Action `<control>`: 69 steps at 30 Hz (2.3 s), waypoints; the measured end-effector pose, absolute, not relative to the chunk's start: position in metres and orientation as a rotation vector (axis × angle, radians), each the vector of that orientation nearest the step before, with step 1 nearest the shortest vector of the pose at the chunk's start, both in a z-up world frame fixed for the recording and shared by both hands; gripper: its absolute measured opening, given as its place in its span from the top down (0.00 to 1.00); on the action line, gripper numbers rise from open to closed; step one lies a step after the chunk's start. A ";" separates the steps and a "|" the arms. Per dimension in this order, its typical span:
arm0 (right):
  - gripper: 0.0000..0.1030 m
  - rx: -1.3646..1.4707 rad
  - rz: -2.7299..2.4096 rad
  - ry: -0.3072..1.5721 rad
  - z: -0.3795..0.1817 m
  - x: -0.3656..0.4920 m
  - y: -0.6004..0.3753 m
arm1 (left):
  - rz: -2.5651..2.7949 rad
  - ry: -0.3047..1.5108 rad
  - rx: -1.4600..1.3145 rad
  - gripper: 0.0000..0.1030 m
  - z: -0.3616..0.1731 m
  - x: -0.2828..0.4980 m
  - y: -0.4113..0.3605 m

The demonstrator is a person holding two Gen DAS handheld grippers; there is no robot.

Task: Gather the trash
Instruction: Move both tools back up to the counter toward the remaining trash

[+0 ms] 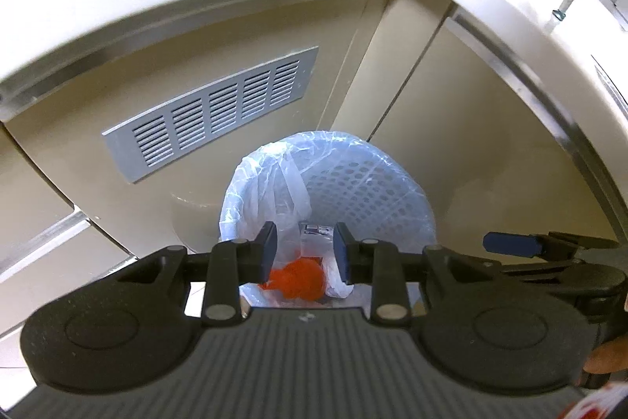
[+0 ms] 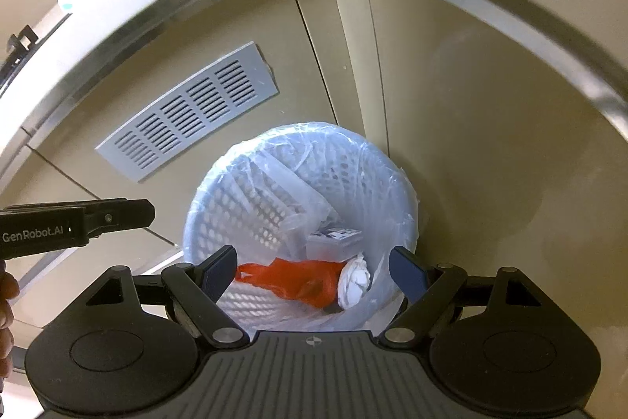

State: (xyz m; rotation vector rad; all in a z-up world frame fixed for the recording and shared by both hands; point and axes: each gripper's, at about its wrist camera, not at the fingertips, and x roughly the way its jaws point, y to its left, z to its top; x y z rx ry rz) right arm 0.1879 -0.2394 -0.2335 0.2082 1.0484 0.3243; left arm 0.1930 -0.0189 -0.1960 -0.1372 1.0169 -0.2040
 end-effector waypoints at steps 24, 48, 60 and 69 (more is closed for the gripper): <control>0.18 0.303 0.258 0.867 -0.120 0.146 -0.241 | -0.259 0.860 -0.112 0.72 -0.095 0.161 0.013; 0.19 0.240 0.182 0.687 -0.061 0.227 -0.276 | -0.182 0.754 -0.137 0.72 -0.051 0.222 0.017; 0.41 0.191 0.292 0.645 -0.055 0.336 -0.285 | -0.085 0.730 -0.144 0.72 -0.049 0.291 -0.013; 0.48 0.169 0.336 0.651 -0.066 0.408 -0.271 | -0.026 0.720 -0.133 0.72 -0.046 0.333 -0.024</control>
